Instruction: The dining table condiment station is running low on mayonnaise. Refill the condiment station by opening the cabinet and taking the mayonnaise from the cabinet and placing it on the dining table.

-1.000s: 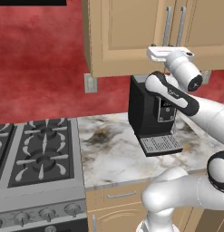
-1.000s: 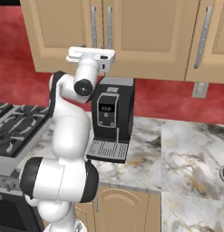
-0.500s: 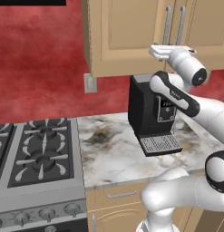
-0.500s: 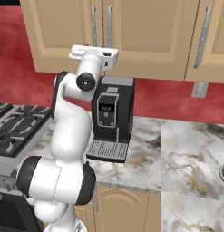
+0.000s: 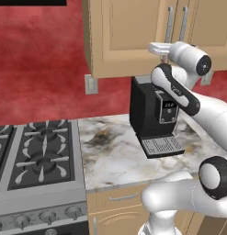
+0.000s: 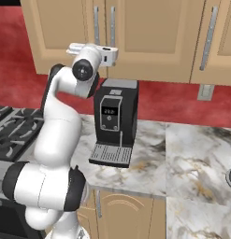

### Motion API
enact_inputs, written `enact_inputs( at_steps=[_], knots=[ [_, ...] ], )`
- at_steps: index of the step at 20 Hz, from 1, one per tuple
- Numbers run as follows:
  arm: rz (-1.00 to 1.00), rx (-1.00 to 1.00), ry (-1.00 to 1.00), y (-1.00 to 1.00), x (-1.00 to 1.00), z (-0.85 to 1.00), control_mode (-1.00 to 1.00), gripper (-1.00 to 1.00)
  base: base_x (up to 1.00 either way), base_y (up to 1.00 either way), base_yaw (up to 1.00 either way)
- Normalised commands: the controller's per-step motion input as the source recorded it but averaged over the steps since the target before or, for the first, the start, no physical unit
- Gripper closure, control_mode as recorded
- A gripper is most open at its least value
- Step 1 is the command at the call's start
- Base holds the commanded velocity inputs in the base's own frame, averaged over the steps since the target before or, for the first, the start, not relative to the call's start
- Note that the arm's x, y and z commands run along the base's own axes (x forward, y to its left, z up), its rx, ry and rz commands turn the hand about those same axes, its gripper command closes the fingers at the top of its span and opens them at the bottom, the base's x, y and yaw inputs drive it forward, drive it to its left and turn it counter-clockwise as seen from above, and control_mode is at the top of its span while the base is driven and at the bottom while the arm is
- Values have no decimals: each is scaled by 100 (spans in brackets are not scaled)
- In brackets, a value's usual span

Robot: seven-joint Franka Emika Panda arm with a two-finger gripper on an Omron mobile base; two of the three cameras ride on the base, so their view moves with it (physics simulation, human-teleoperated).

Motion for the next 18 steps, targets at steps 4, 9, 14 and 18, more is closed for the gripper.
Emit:
enact_inputs(
  at_steps=[4, 9, 14, 18],
  knots=[
    [9, 0, 0, 42, 0, -6, -100, 100, 0, 0, 0],
    [17, 0, 0, 45, -8, -1, -100, 100, 0, 0, 0],
    [22, -1, 0, 64, -66, 0, -100, 100, 0, 0, 0],
    [21, -3, 0, 83, -84, 0, -100, 100, 0, 0, 0]
  ],
)
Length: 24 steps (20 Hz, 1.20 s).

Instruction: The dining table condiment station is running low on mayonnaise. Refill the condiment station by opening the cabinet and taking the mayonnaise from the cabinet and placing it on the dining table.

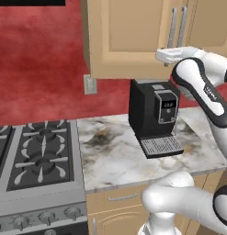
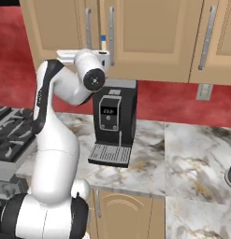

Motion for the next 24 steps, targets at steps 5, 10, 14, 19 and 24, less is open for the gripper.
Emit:
enact_inputs(
  at_steps=[5, 10, 14, 19, 24],
  knots=[
    [18, -3, 0, 95, -91, 0, -100, 100, 0, 0, 0],
    [15, -4, -1, 100, -99, 0, -100, 100, 0, 0, 0],
    [15, -7, -6, 100, -100, 0, -100, 100, 0, 0, 0],
    [13, -7, -2, 100, -97, -3, -100, 100, 0, 0, 0],
    [6, 0, 0, 37, -60, -1, -100, -100, 0, 0, 0]
  ],
)
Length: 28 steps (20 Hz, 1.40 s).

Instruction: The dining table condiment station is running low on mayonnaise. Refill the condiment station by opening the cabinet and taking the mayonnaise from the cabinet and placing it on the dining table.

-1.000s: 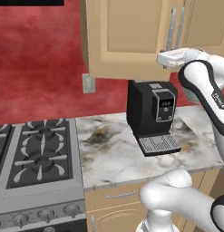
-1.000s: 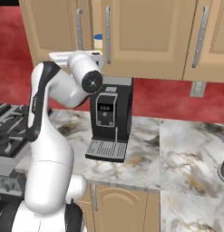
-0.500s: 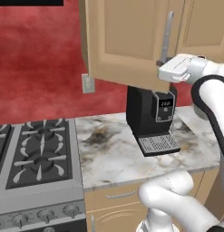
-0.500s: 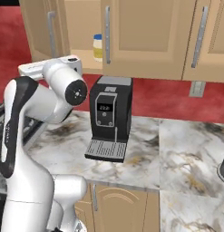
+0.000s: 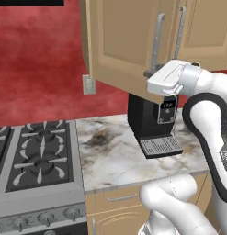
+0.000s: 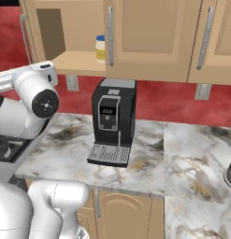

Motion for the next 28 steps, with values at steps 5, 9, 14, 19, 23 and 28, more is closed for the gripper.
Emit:
enact_inputs(
  at_steps=[5, 9, 14, 19, 23, 28],
  knots=[
    [-5, 24, 5, -86, -22, 0, -100, -100, 0, 0, 0],
    [-1, 31, 8, -100, -7, -4, -100, -100, 0, 0, 0],
    [0, 23, 0, -97, -55, -2, -100, -100, 0, 0, 0],
    [-3, 11, -2, -71, -42, -2, -100, -100, 0, 0, 0],
    [-7, 0, -6, -79, -56, 0, -100, -100, 0, 0, 0],
    [-16, -2, 2, -68, -82, 2, -100, -100, 0, 0, 0]
  ],
)
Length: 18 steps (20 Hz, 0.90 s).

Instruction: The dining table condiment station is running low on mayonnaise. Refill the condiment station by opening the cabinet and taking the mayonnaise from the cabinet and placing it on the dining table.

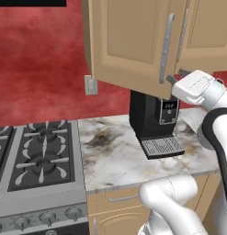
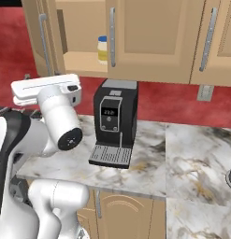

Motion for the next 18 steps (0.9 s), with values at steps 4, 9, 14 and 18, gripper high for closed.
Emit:
enact_inputs(
  at_steps=[4, 9, 14, 18],
  knots=[
    [-24, -3, 8, -65, -99, 16, -100, -100, 0, 0, 0],
    [-20, 1, 12, -71, -76, 26, -100, -100, 0, 0, 0],
    [5, 32, 28, -70, 9, -3, -100, -100, 0, 0, 0],
    [14, 35, 22, -41, 39, -49, -100, -100, 0, 0, 0]
  ],
)
